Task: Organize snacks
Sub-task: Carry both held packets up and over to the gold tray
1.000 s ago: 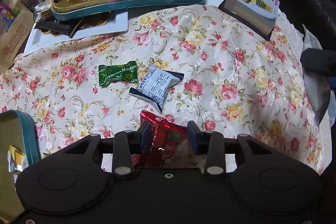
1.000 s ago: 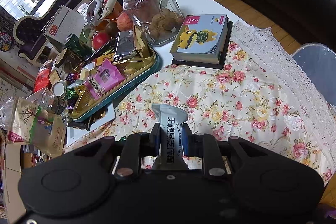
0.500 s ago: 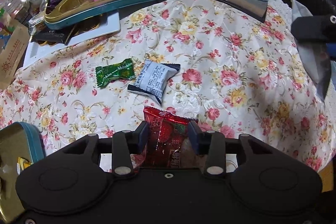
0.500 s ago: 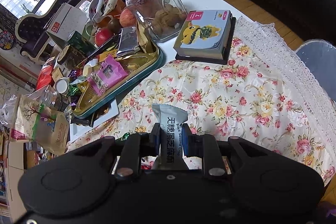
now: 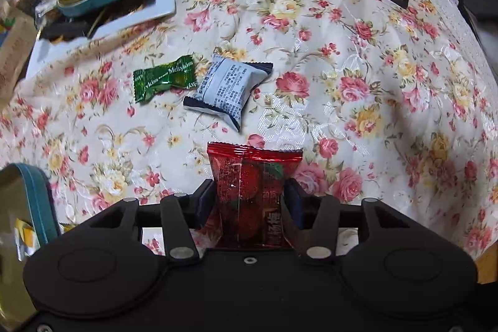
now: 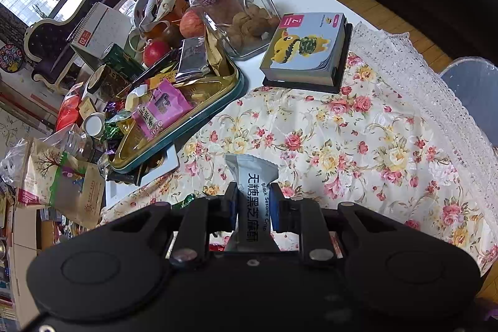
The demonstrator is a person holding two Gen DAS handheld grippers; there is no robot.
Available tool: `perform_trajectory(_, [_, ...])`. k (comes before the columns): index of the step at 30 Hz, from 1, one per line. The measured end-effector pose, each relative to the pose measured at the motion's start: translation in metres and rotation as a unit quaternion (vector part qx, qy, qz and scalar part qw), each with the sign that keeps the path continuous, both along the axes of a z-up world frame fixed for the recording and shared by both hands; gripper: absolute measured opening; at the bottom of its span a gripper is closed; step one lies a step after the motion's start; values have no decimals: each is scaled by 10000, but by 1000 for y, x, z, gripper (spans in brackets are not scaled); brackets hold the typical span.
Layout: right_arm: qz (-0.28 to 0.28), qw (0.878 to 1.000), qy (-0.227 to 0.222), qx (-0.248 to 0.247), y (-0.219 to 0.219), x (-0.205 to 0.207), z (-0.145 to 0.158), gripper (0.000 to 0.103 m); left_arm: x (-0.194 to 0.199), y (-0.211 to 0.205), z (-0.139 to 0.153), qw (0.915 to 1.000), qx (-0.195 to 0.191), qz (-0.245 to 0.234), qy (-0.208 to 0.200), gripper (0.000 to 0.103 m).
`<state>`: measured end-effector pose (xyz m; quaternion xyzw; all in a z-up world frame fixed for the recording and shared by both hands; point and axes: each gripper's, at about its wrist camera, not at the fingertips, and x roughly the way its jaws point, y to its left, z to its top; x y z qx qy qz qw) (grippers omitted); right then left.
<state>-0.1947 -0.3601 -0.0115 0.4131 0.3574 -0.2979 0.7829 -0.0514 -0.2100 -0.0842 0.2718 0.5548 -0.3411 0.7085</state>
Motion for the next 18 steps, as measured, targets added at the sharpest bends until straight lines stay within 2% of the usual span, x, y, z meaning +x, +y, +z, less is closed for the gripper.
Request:
perform_trajectory(3, [15,10000,3,-22,1,1,1,22,11,5,2,9991,-158,314,230,45])
perform_trajectory(8, [28,10000,-60,-24,4,4,5,22,32,20,13,9912,-468,958,779,43])
perform_trajectory(11, [54,9999,-124,-52,8,7,10,22,41,31,34,9881,-643,1234,657,43])
perform_trajectory(18, [145,9998,-116,-107,22,24,15,22,70,70,92,9807,-941,1714,21,44])
